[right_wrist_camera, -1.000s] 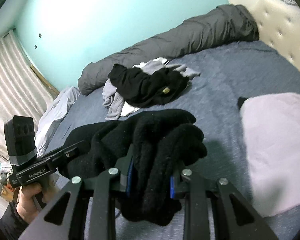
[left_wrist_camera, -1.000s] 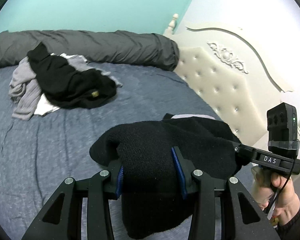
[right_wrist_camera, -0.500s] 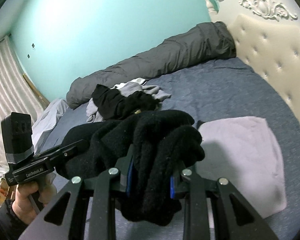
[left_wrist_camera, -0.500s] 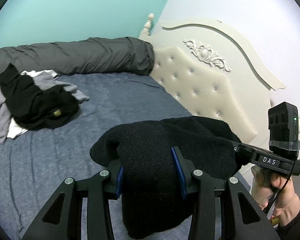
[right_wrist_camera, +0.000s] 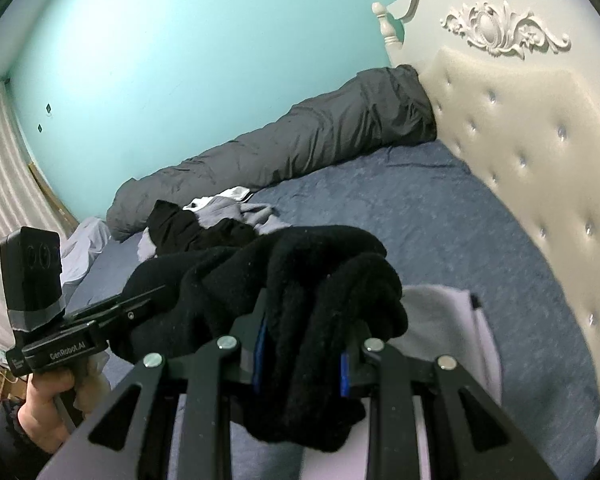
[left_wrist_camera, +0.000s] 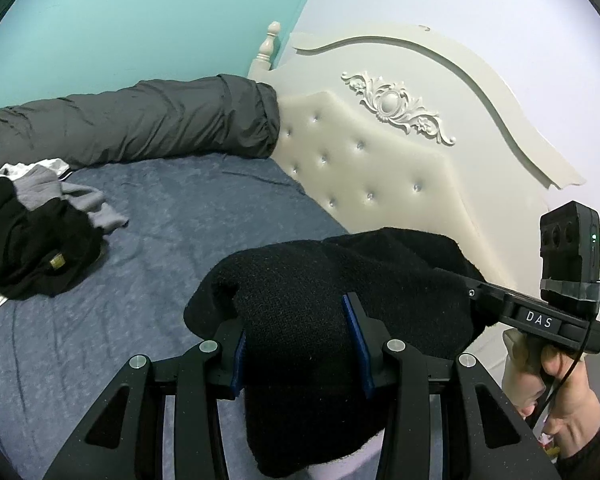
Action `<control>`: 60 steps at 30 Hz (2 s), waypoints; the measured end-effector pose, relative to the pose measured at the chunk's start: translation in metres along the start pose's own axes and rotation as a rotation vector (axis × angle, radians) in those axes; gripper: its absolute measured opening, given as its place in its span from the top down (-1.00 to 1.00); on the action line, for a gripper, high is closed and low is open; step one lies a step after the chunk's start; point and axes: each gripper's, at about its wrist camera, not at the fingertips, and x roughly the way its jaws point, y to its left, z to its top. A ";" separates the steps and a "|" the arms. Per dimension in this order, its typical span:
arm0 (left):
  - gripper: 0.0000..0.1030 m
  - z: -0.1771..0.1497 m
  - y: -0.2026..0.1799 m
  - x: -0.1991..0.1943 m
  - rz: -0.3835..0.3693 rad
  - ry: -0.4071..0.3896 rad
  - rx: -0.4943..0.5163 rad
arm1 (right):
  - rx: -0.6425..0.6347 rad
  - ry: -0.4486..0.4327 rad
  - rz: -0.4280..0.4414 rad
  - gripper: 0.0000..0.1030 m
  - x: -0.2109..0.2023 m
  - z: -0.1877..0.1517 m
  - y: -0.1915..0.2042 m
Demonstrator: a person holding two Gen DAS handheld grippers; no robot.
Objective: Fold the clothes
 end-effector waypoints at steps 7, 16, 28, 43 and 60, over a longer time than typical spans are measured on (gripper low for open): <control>0.13 0.017 -0.006 0.037 -0.007 -0.013 0.002 | -0.023 -0.051 -0.021 0.50 0.011 0.024 -0.033; 0.13 0.017 -0.017 0.074 0.016 -0.061 0.038 | -0.064 -0.091 -0.049 0.50 0.025 0.032 -0.061; 0.13 -0.064 -0.026 0.109 -0.015 0.052 0.018 | -0.027 0.041 -0.065 0.50 0.033 -0.045 -0.103; 0.13 -0.117 -0.036 0.114 -0.032 0.187 -0.032 | 0.044 0.164 -0.069 0.50 0.025 -0.099 -0.116; 0.13 -0.158 -0.040 0.130 -0.033 0.292 -0.124 | 0.096 0.275 -0.094 0.50 0.026 -0.134 -0.139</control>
